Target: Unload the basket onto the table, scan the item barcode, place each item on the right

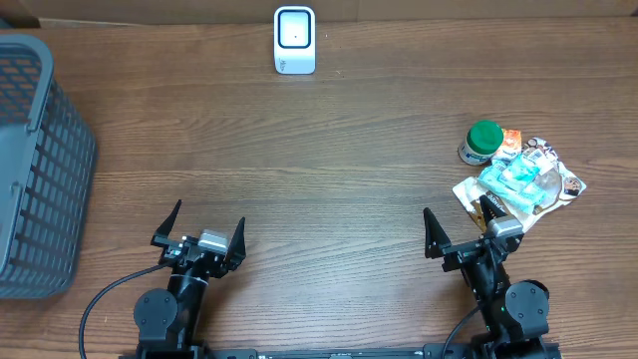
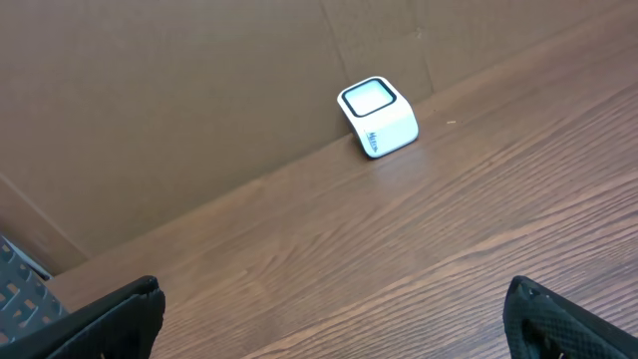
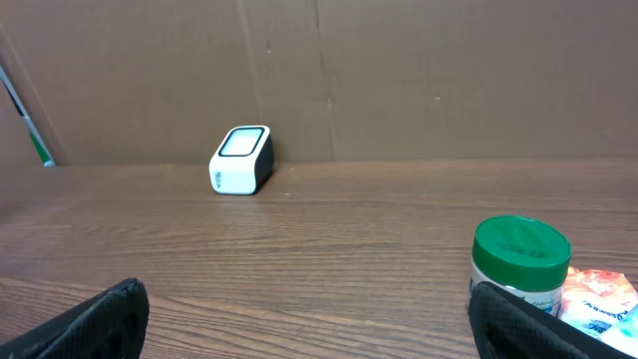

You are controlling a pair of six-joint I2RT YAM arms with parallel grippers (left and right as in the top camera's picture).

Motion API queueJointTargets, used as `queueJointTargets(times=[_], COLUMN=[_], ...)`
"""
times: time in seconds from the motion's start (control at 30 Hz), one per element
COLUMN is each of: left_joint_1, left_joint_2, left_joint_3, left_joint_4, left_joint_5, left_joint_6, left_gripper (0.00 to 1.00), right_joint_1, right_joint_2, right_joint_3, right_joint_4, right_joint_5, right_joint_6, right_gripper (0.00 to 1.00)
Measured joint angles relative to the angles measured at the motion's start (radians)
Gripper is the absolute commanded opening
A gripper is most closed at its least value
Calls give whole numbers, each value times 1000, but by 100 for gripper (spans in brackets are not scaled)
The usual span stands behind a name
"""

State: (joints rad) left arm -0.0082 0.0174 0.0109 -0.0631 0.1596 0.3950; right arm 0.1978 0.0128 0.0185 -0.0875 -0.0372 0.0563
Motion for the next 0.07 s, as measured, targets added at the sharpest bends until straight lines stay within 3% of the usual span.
queueJointTargets(times=[0.07], left_joint_1=[0], left_joint_2=[0], left_joint_3=[0], left_joint_4=[0], left_joint_5=[0], left_joint_6=[0], left_gripper=[100], right_joint_1=[0], right_joint_2=[0], right_joint_3=[0], right_joint_4=[0], right_joint_5=[0], right_joint_6=[0], right_gripper=[100])
